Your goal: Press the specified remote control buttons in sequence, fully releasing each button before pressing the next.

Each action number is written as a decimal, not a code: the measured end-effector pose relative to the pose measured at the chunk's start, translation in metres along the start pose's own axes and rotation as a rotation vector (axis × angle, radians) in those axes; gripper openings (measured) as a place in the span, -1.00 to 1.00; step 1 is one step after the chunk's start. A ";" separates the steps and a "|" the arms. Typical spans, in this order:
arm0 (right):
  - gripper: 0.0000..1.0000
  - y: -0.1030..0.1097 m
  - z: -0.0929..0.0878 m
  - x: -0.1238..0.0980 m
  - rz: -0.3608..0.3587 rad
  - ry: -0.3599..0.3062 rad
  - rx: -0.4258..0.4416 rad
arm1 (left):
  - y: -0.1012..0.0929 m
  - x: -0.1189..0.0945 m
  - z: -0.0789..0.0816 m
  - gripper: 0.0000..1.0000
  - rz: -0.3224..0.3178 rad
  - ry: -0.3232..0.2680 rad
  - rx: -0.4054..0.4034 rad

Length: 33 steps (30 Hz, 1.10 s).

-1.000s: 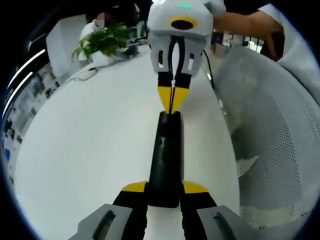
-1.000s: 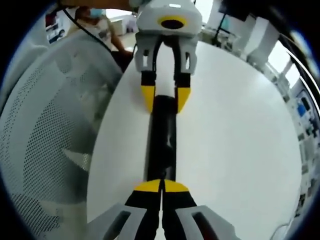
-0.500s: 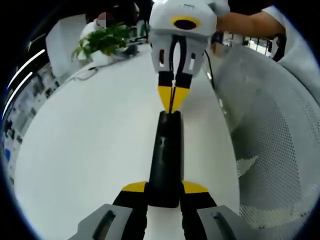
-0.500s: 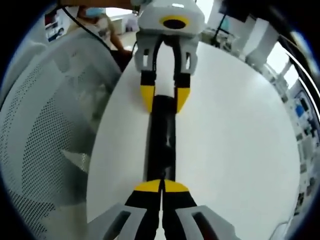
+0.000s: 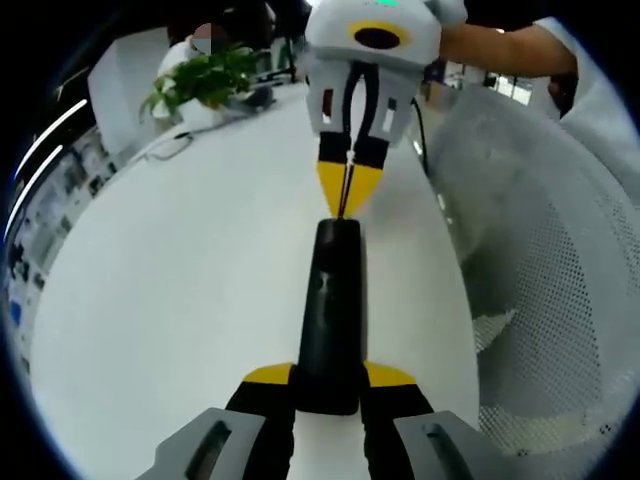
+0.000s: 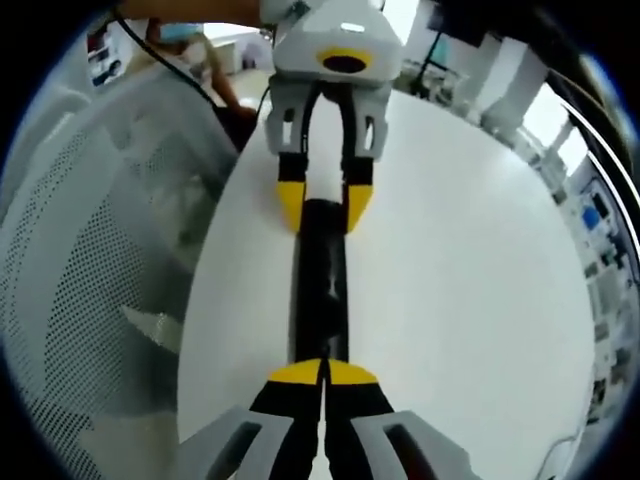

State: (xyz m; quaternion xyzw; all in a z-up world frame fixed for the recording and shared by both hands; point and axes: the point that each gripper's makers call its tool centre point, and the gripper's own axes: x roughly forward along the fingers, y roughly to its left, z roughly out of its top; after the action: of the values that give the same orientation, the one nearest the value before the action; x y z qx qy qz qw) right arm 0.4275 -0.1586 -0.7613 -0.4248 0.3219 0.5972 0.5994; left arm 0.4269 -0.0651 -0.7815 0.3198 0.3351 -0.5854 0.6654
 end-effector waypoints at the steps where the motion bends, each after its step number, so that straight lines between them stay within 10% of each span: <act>1: -1.00 -0.001 0.000 -0.001 -0.002 -0.001 -0.001 | 0.000 0.000 0.000 -0.53 0.001 0.001 0.000; 33: -1.00 0.000 0.005 0.008 0.038 0.028 -0.050 | 0.002 -0.001 -0.001 -0.53 0.011 0.009 -0.011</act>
State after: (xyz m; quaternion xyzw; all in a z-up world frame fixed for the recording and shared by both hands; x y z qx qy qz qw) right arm 0.4279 -0.1506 -0.7659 -0.4419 0.3232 0.6102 0.5727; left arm 0.4288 -0.0634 -0.7816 0.3206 0.3393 -0.5786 0.6688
